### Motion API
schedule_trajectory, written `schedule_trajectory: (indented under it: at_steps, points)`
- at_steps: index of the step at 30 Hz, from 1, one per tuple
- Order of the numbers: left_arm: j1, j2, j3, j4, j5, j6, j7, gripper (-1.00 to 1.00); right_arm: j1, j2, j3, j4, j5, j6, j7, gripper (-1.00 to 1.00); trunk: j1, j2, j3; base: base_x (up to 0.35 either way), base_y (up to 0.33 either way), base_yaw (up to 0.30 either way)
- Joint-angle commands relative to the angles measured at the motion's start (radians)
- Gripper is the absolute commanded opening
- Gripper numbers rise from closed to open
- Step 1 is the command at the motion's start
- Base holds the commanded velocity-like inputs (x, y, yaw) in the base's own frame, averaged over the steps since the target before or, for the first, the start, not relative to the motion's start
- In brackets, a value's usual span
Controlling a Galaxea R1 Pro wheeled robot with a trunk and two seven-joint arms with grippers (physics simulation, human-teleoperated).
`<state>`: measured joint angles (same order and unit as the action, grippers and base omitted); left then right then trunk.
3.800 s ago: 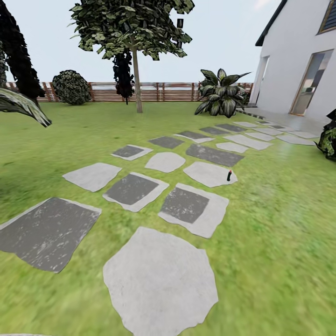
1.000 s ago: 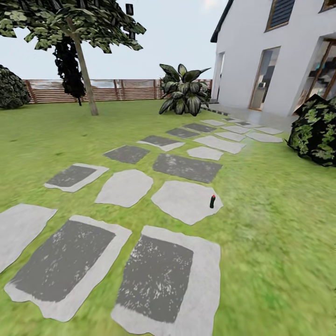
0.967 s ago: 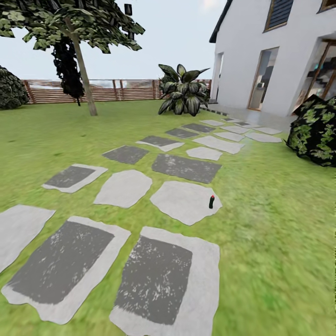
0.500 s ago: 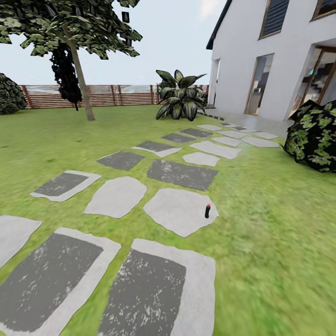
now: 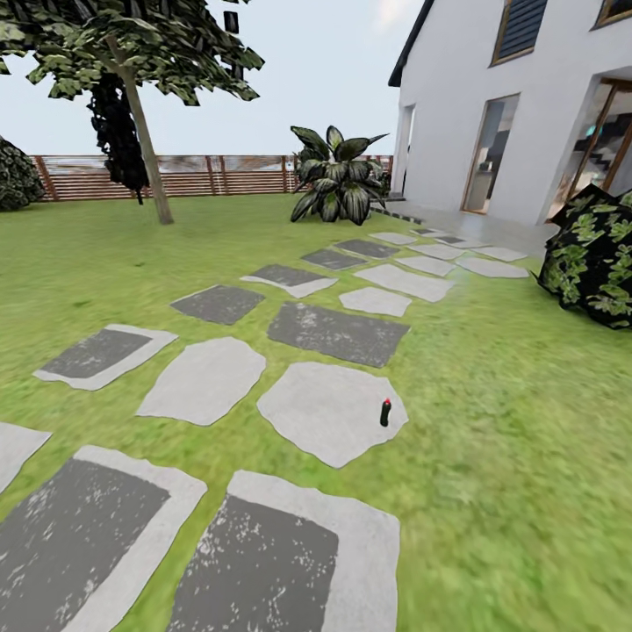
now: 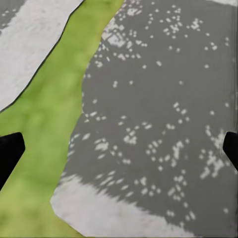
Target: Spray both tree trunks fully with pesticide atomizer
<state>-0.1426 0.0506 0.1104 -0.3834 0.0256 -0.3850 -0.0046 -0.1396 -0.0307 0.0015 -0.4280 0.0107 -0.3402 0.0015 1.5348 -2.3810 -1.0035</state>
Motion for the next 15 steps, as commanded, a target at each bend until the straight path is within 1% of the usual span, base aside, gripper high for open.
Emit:
schedule_trajectory:
  at_steps: [1,15]
  points:
    - [0.000,0.000,0.000,0.000,0.000,0.000,0.000,1.00,0.000,0.000,0.000,0.000,0.000,0.000,0.000,1.00,0.000,0.000,0.000,0.292,-0.143,0.000]
    - [0.000,0.000,0.000,0.000,-0.001,0.000,0.000,1.00,0.000,0.000,0.000,0.000,0.000,0.001,0.001,1.00,0.000,0.000,0.000,0.292,-0.143,0.000]
